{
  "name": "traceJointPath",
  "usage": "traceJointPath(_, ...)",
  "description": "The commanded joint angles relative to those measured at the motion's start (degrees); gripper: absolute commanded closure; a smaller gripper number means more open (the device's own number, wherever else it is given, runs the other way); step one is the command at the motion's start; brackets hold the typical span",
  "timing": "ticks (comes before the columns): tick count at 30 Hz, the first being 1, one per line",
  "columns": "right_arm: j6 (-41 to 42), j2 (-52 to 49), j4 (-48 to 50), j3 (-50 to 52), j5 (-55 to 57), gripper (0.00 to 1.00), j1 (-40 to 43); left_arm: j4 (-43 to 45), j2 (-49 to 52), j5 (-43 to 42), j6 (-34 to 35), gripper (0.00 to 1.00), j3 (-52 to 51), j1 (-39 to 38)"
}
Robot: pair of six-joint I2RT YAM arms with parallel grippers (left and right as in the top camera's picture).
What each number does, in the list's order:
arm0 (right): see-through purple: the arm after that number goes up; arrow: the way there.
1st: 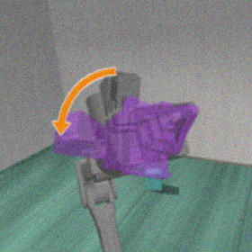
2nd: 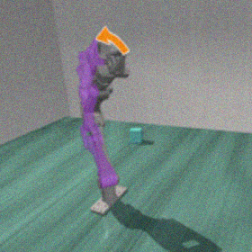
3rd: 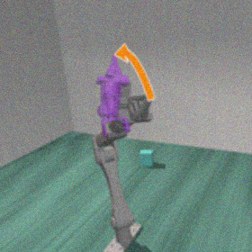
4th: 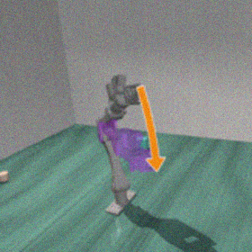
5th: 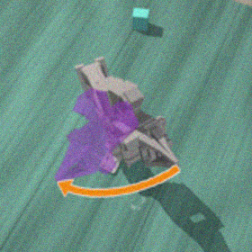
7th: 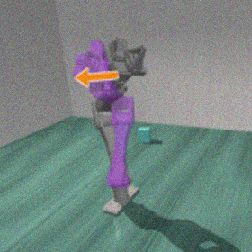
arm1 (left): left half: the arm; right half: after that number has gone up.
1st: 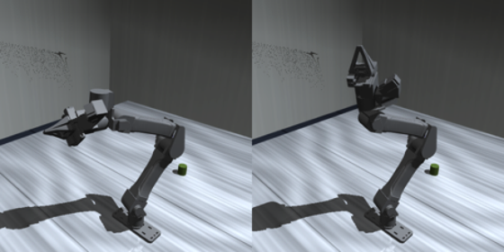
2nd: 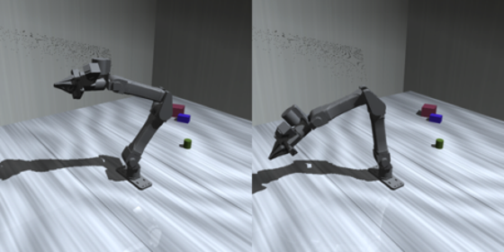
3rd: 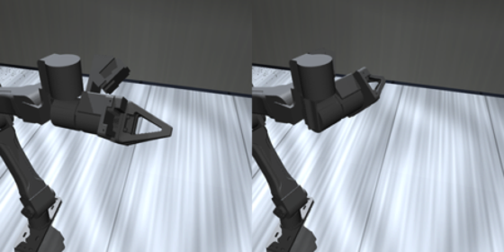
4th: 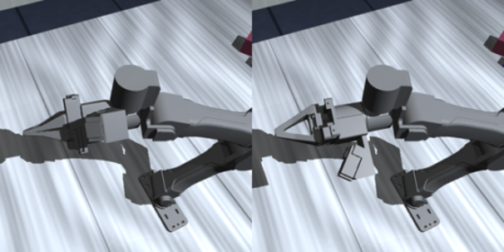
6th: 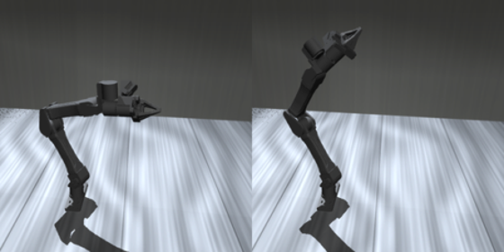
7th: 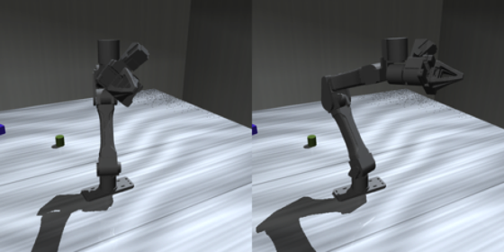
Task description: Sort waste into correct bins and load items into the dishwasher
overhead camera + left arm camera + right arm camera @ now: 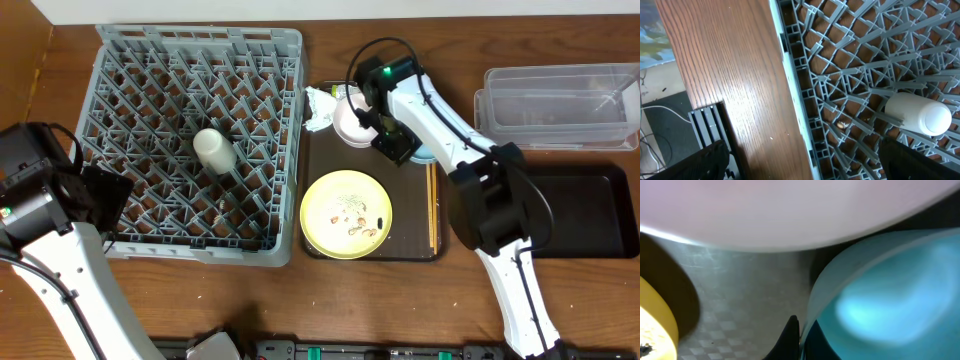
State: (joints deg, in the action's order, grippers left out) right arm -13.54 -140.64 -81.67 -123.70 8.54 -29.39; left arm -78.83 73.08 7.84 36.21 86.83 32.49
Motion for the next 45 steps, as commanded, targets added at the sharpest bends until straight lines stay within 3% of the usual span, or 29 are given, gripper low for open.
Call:
traceJointPath(1,1.62,-0.37,-1.51,-1.88,-2.12,0.99,-0.02,0.02,-0.11,0.11,0.11,0.04,0.5,0.22)
traceJointPath(7,2.58,-0.26,-7.85,-11.21,-5.84,0.99,0.9,0.0,-0.11,0.11,0.11,0.04,0.5,0.24)
traceJointPath(14,0.68,-0.26,-14.67,-24.63,-23.04,0.99,2.69,0.0,-0.11,0.11,0.11,0.04,0.5,0.22)
traceJointPath(17,0.85,-0.09,-15.65,-28.65,-33.35,0.99,4.66,0.0,-0.11,0.11,0.11,0.04,0.5,0.22)
traceJointPath(22,0.44,0.07,-10.56,-31.21,-59.63,0.99,9.57,0.0,-0.11,0.11,0.11,0.04,0.5,0.24)
traceJointPath(25,5.4,0.04,-0.68,-30.53,-71.45,0.99,11.43,0.0,-0.11,0.11,0.11,0.04,0.5,0.22)
traceJointPath(27,15.82,0.04,10.23,-29.46,-73.53,0.99,11.28,0.0,-0.11,0.11,0.11,0.04,0.5,0.24)
traceJointPath(36,52.48,-0.17,62.42,-20.48,-65.48,0.99,1.49,-0.02,-0.11,0.11,0.11,0.04,0.5,0.22)
traceJointPath(38,62.97,-0.2,82.03,-14.78,-59.71,0.99,-1.73,-0.13,-0.11,0.09,0.11,0.04,0.5,0.22)
traceJointPath(41,66.34,-0.2,95.82,-9.03,-51.45,0.99,-5.22,-0.66,-0.11,0.09,0.11,0.04,0.5,0.22)
traceJointPath(45,66.55,-1.77,97.44,-6.99,-43.36,0.99,-8.41,-0.7,-0.11,0.11,0.11,0.04,0.5,0.22)
